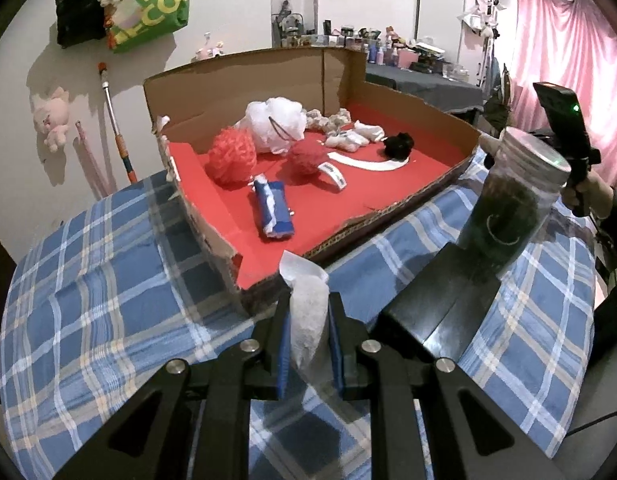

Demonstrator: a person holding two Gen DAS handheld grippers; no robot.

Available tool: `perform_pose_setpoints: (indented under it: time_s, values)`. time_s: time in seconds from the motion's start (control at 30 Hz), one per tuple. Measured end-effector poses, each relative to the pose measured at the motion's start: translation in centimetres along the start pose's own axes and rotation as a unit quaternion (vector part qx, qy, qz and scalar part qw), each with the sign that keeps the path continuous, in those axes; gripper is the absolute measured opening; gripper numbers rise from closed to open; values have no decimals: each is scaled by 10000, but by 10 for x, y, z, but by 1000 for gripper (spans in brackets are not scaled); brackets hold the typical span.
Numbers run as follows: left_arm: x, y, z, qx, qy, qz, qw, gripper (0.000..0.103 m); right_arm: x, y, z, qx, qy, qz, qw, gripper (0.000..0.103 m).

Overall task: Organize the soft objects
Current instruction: 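Carry the white tissue and tan sponge into the box with both tools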

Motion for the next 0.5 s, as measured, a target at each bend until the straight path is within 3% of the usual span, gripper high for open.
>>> perform_pose_setpoints:
  time_s: [0.3,0.5]
  values:
    - [-8,27,5,-89,-215,247,9994,18,10,21,19,146,303,-402,9986,16]
    - [-29,56,23,-95,-548,482,9973,18,22,39,41,263,601,-517,9965,16]
Point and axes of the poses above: each gripper's, at about its wrist camera, not at the fingertips, and z roughly the way its jaws point, x to its left, y to its top, the point moved 8 cm from there along z, roughly the way its jaws point, and after that the axes turned 13 degrees about -x, right-handed, at the moved point
